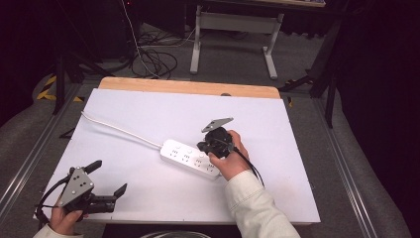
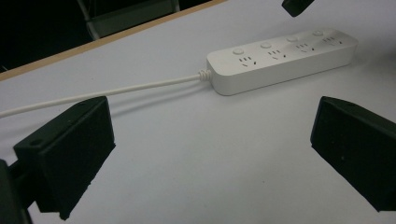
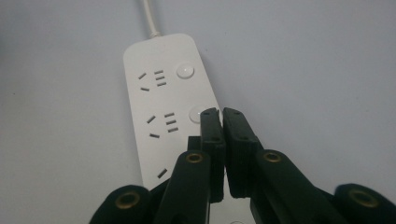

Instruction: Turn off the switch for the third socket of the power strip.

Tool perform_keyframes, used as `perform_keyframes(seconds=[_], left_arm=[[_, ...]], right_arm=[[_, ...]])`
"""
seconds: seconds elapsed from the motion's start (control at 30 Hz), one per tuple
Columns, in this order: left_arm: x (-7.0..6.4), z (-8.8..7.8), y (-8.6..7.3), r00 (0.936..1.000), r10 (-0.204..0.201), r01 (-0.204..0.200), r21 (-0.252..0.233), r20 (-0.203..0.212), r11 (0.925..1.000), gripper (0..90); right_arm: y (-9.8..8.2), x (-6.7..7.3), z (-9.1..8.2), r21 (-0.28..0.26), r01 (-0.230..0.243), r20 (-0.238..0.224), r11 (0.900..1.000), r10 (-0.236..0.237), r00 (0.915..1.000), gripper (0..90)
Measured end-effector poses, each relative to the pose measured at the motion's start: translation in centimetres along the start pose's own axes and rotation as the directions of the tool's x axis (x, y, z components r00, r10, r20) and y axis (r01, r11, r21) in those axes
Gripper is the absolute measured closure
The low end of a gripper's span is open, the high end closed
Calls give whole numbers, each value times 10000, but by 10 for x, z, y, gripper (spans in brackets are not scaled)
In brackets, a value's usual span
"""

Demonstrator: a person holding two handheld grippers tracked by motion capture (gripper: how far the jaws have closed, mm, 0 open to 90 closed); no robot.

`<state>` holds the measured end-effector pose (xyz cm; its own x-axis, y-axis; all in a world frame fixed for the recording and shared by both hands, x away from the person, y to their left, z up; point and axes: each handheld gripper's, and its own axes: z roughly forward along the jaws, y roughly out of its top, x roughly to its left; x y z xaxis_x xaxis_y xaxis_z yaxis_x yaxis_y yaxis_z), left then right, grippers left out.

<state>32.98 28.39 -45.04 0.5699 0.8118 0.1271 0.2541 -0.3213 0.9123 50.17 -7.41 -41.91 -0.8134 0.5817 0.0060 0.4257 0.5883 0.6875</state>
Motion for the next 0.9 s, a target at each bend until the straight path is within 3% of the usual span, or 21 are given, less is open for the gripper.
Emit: perform_keyframes(seconds=[0.63, 0.9], left_arm=[[0, 1, 0, 10000, -50, 50, 3, 29, 10000, 1], [0, 1, 0, 10000, -34, 34, 17, 25, 10000, 1]], right_arm=[[7, 9, -16, -491, 413, 107, 9979, -408, 9991, 858], [7, 11, -25, -948, 509, 118, 9942, -500, 9987, 672]])
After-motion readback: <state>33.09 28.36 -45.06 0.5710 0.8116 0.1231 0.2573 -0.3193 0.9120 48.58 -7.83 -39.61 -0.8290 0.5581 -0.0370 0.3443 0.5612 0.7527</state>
